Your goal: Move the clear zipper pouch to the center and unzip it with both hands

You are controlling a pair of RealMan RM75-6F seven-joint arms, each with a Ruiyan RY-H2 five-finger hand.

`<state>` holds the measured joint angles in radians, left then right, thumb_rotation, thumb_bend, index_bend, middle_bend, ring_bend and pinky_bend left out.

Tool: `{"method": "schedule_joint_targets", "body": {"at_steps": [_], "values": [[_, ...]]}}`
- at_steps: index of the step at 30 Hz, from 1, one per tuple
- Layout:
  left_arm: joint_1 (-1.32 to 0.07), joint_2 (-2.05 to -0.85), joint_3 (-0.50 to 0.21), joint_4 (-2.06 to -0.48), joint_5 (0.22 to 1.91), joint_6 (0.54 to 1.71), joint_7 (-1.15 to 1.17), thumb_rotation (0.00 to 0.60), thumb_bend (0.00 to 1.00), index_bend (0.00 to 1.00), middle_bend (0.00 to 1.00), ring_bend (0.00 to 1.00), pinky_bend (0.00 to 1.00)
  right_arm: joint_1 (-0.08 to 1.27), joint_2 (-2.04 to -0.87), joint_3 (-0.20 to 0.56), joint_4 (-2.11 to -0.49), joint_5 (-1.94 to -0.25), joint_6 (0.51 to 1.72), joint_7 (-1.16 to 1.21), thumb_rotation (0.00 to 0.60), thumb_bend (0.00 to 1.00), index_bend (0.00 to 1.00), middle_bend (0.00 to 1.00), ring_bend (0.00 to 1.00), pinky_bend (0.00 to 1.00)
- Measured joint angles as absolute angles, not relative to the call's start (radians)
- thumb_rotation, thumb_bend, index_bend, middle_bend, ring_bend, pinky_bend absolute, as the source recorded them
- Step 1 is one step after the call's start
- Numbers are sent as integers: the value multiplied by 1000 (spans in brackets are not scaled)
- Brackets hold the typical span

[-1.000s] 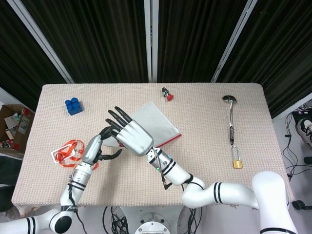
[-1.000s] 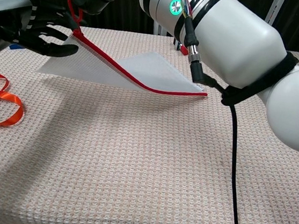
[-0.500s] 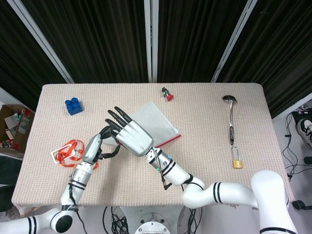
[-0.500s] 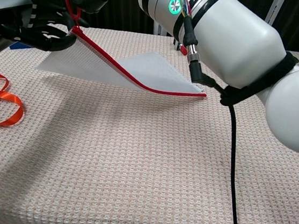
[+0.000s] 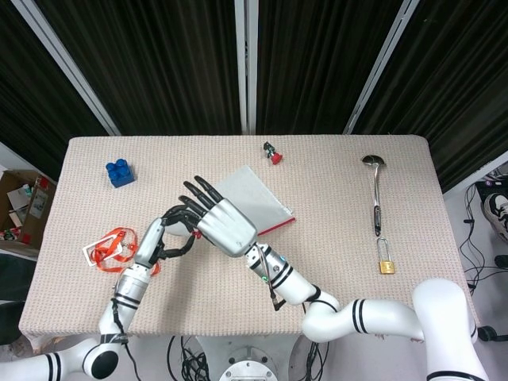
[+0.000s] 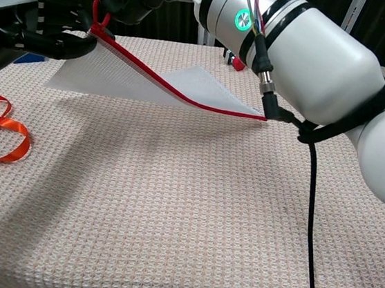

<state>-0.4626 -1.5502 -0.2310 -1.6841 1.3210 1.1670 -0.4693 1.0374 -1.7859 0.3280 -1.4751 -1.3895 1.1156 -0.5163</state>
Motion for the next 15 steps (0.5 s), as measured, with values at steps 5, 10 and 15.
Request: {"method": "schedule_joint_targets", "body": {"at_steps": [5, 10, 15], "values": [[-453, -1550, -228, -1677, 1334, 1179, -529, 600, 509, 682, 338, 145, 186, 1014, -1781, 304, -1474, -1398, 1138, -517, 600, 473, 772, 183, 0, 0], [-445, -1548, -224, -1665, 1349, 1183, -596, 600, 512, 683, 339, 145, 186, 994, -1775, 287, -1471, -1407, 1157, -527, 600, 475, 780, 183, 0, 0], [-440, -1544, -221, -1658, 1358, 1182, -663, 600, 516, 683, 339, 144, 186, 975, -1769, 272, -1474, -1409, 1165, -541, 600, 477, 786, 183, 0, 0]]}}
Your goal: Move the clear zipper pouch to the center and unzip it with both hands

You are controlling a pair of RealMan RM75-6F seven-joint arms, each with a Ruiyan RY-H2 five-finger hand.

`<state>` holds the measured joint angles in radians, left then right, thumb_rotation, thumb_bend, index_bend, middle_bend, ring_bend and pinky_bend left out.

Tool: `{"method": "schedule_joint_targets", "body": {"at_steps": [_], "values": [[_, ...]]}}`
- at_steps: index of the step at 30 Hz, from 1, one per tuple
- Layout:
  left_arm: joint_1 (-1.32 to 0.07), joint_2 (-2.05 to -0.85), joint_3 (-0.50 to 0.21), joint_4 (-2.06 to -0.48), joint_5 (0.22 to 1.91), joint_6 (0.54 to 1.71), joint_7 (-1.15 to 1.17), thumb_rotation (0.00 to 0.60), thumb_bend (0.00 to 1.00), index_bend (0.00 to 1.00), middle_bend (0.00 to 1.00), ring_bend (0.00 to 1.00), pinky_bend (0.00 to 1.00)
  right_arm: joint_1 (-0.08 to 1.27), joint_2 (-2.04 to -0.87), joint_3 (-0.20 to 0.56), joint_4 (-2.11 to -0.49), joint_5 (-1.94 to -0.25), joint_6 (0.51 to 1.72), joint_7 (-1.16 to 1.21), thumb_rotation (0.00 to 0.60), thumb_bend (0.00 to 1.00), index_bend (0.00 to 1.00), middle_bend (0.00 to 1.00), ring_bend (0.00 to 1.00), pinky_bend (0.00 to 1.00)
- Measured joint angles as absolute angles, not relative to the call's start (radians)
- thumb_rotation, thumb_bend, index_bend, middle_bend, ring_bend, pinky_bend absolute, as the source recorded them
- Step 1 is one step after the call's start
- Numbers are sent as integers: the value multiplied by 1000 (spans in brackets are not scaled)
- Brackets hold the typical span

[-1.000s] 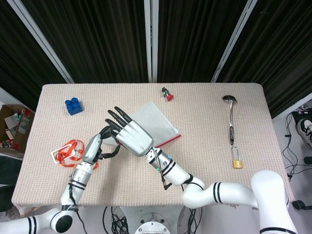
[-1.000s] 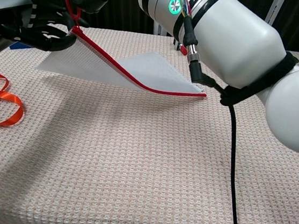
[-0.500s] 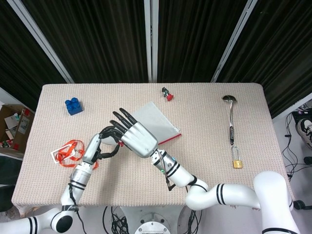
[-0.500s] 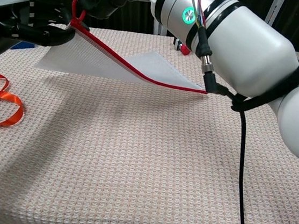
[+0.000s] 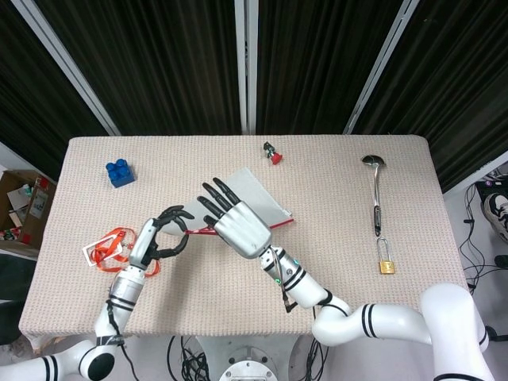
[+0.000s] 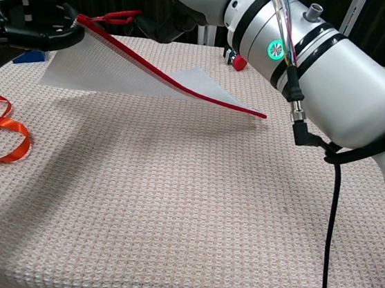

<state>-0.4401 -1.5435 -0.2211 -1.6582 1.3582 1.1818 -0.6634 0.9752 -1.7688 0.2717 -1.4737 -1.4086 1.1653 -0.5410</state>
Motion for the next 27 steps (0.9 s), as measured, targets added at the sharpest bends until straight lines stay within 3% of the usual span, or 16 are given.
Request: {"method": "schedule_joint_targets", "body": {"at_steps": [27], "values": [[-429, -1491, -239, -1650, 1365, 1152, -983, 600, 535, 686, 339, 145, 186, 906, -1722, 230, -1511, -1390, 1167, -614, 600, 477, 791, 183, 0, 0]]}}
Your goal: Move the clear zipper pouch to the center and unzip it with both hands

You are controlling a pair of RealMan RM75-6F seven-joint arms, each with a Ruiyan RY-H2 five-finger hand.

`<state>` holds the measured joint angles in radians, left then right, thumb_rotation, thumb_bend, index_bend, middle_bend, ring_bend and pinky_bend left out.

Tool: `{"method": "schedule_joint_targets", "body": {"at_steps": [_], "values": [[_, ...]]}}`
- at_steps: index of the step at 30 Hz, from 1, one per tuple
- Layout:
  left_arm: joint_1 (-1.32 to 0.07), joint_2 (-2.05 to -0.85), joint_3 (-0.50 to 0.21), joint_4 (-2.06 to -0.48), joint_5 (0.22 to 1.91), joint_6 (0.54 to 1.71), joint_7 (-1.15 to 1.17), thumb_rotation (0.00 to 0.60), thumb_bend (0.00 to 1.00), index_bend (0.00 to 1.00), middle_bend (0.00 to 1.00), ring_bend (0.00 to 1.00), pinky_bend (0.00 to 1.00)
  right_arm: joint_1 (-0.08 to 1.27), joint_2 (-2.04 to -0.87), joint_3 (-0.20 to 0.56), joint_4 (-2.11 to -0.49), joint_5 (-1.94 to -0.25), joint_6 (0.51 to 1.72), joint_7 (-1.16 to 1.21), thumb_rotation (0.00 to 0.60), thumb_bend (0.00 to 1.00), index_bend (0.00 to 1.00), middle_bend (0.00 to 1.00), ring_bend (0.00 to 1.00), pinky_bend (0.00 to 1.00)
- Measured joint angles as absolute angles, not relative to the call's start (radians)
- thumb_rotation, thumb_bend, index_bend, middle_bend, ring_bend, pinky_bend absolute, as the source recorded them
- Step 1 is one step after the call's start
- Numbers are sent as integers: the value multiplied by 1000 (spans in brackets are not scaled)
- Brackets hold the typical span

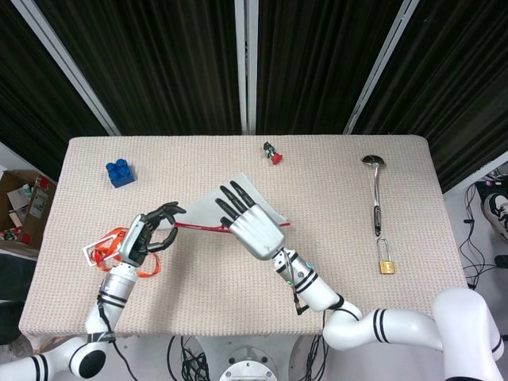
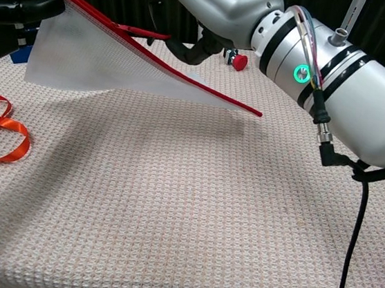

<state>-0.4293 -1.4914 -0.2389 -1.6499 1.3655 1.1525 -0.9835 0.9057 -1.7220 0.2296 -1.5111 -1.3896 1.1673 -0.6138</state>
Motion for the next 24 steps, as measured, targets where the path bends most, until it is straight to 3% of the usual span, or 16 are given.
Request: {"method": "schedule_joint_targets", "body": {"at_steps": [24], "values": [[-405, -1515, -231, -1548, 1307, 1152, -911, 600, 536, 686, 339, 144, 186, 658, -1515, 101, -1566, -1397, 1298, -543, 600, 477, 791, 183, 0, 0]]}}
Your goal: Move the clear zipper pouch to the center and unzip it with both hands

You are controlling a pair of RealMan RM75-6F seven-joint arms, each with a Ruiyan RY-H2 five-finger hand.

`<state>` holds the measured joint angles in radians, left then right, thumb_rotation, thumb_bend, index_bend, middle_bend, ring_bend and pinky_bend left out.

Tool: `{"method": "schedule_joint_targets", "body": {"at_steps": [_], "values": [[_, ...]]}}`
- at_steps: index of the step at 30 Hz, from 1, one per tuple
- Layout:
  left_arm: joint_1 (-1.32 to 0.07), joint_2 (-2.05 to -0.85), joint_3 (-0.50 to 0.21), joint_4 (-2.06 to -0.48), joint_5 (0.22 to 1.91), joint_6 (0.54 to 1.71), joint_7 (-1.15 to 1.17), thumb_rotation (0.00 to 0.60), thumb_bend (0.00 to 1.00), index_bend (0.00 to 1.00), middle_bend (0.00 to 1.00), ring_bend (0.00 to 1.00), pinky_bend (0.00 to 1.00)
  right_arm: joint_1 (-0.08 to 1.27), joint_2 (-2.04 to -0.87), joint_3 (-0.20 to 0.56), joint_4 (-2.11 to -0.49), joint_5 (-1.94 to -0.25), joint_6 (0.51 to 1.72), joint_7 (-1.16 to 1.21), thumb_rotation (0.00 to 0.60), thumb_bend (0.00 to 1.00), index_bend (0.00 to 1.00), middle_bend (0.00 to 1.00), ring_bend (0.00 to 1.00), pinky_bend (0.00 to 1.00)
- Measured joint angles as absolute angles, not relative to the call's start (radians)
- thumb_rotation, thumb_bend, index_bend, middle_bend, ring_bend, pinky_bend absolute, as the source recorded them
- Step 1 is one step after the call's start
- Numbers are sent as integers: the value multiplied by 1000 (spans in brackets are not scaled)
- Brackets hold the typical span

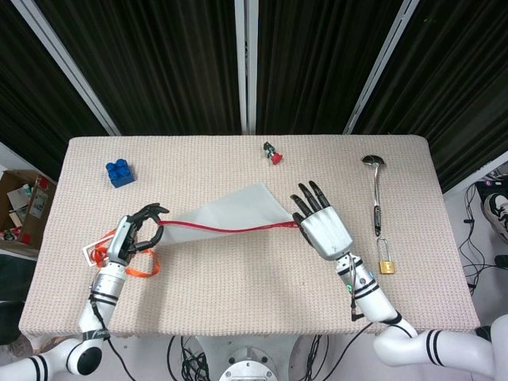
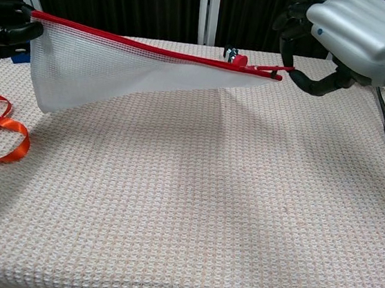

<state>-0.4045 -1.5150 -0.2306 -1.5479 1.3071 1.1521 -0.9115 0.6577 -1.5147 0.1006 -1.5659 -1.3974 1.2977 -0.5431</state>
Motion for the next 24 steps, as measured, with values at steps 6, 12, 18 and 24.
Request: {"method": "schedule_joint_targets", "body": {"at_steps": [6, 12, 18, 24], "values": [[-402, -1523, -232, -1540, 1302, 1146, -903, 600, 537, 686, 339, 144, 186, 617, -1495, 98, -1553, -1395, 1314, -510, 600, 477, 791, 183, 0, 0], [-398, -1524, -234, -1541, 1302, 1151, -890, 600, 536, 685, 339, 144, 186, 597, -1487, 100, -1540, -1401, 1317, -496, 600, 477, 790, 183, 0, 0], [-395, -1524, -235, -1542, 1305, 1153, -876, 600, 528, 622, 329, 144, 185, 587, -1474, 102, -1551, -1403, 1304, -491, 600, 429, 645, 131, 0, 0], [-404, -1503, -198, -1534, 1361, 1154, -752, 600, 273, 228, 182, 112, 169, 575, -1441, 96, -1622, -1362, 1267, -526, 600, 107, 3, 1, 0, 0]]}}
